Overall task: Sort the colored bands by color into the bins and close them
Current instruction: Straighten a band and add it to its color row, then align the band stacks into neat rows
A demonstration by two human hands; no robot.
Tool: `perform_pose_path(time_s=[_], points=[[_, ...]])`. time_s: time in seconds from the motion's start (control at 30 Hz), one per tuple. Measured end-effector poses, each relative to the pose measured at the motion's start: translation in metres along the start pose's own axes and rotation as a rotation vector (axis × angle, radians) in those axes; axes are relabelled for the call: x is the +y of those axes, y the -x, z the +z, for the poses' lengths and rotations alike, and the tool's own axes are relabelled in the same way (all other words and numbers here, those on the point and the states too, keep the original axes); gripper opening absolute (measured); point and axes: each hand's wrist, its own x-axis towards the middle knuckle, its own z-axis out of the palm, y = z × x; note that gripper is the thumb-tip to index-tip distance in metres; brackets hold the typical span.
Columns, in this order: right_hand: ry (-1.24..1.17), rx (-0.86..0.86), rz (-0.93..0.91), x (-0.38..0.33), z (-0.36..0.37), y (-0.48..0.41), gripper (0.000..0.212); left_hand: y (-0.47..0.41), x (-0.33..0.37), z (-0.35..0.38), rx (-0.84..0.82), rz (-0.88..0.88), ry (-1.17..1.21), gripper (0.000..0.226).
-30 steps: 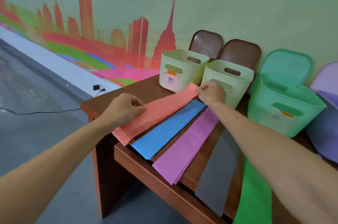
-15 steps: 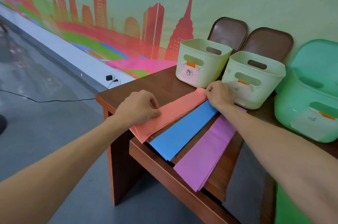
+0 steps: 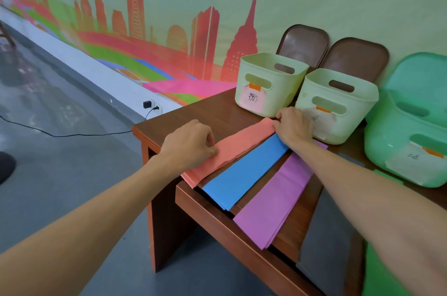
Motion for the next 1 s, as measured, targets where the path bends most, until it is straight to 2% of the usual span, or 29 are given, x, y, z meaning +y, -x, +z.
perform_pose_path(time_s=[0.07, 0.17, 0.33, 0.5, 0.63, 0.73, 0.9, 1.0], points=[[-0.06, 0.021, -0.04, 0.002, -0.01, 0.003, 0.017, 0.001, 0.004, 0.0, 0.057, 0.049, 0.022, 0.017], [-0.14, -0.012, -0.112, 0.014, -0.037, 0.011, 0.013, 0.005, 0.025, -0.001, 0.179, 0.193, 0.176, 0.016], [-0.148, -0.258, -0.175, 0.062, -0.076, 0.038, 0.009, 0.005, 0.084, 0.008, 0.088, 0.354, 0.269, 0.018], [-0.136, -0.329, -0.162, 0.129, -0.119, 0.08, 0.014, 0.012, 0.146, 0.025, 0.008, 0.471, 0.301, 0.013], [-0.147, -0.353, -0.09, 0.195, -0.144, 0.122, 0.013, 0.026, 0.2, 0.051, -0.051, 0.541, 0.353, 0.015], [-0.184, -0.337, 0.038, 0.249, -0.163, 0.158, 0.011, 0.035, 0.244, 0.073, -0.134, 0.633, 0.333, 0.015], [-0.352, -0.209, 0.279, 0.325, -0.174, 0.217, 0.007, 0.049, 0.313, 0.103, -0.259, 0.692, 0.35, 0.019], [-0.352, -0.118, 0.357, 0.358, -0.166, 0.244, 0.008, 0.055, 0.344, 0.129, -0.245, 0.653, 0.435, 0.024]])
